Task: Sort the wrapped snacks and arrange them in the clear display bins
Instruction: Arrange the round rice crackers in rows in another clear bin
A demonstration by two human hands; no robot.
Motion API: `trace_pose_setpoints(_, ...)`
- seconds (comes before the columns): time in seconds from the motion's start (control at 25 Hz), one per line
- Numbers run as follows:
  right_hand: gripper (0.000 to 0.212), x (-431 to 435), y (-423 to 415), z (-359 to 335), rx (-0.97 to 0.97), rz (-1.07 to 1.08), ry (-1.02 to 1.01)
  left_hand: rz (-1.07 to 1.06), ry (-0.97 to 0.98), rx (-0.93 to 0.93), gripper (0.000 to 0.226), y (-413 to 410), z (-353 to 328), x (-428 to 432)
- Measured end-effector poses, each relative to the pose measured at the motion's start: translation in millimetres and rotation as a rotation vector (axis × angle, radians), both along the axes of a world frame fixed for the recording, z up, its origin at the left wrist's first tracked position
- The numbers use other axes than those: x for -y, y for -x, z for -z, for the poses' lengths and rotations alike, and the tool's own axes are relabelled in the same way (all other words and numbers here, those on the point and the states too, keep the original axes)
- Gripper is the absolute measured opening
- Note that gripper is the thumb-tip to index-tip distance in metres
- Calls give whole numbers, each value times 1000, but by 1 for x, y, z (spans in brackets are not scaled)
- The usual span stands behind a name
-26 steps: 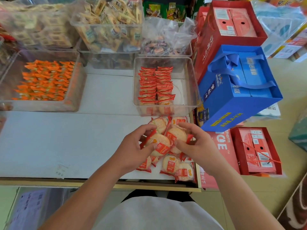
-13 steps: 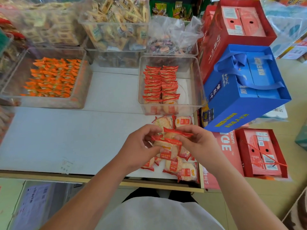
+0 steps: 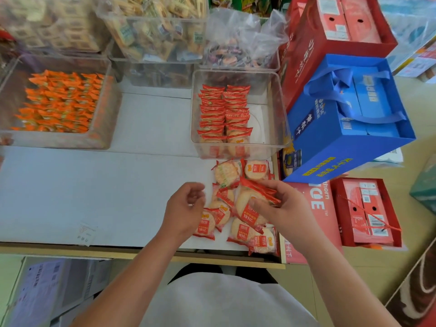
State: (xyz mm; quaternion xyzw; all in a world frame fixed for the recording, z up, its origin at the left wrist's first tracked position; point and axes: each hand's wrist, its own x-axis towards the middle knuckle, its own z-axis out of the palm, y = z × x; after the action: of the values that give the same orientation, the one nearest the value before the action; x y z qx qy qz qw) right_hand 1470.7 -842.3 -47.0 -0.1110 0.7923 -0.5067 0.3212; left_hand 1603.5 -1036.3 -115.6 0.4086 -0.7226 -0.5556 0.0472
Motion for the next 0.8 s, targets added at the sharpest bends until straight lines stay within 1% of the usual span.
trace_pose_setpoints(0.04, 41, -2, 0, 4, 4, 29, 2, 5, 49, 166, 30, -10, 24, 5)
trace_pose_setpoints(0.08, 40, -2, -1, 7, 6, 56, -5, 43, 68, 339, 38, -20, 47, 7)
trace_pose_setpoints(0.12, 39, -3, -2, 10, -2, 75, -13, 92, 46, 470, 53, -29, 67, 5)
trace_pose_setpoints(0.16, 39, -4, -3, 13, -9, 91, -32, 123, 6, 530, 69, -34, 83, 0)
trace_pose_setpoints(0.2, 40, -4, -4, 16, -11, 102, -49, 128, -17, 542, 81, -35, 93, -6)
trace_pose_setpoints(0.24, 40, -3, -5, 17, -10, 115, -68, 118, -4, 531, 88, -34, 100, -11)
trace_pose_setpoints(0.32, 42, -1, -6, 20, -14, 123, -95, 90, 58, 498, 86, -29, 108, -15)
trace_pose_setpoints(0.36, 43, -1, -6, 22, -20, 118, -103, 89, 69, 487, 81, -27, 109, -15)
trace_pose_setpoints(0.48, 43, 1, -5, 23, -42, 71, -131, 101, 6, 429, 56, -27, 105, -13)
trace_pose_setpoints(0.56, 43, 0, -1, 24, -73, 3, -161, 26, -77, 310, 35, -31, 88, -9)
trace_pose_setpoints(0.64, 42, -1, 2, 27, -97, -44, -189, -55, -191, 135, 23, -33, 58, -5)
trace_pose_setpoints(0.72, 38, 0, 6, 28, -103, -66, -198, -12, -335, -24, 22, -28, 18, -6)
trace_pose_setpoints(0.8, 32, 3, 8, 30, -66, -90, -170, 112, -427, -117, 26, -17, -13, -13)
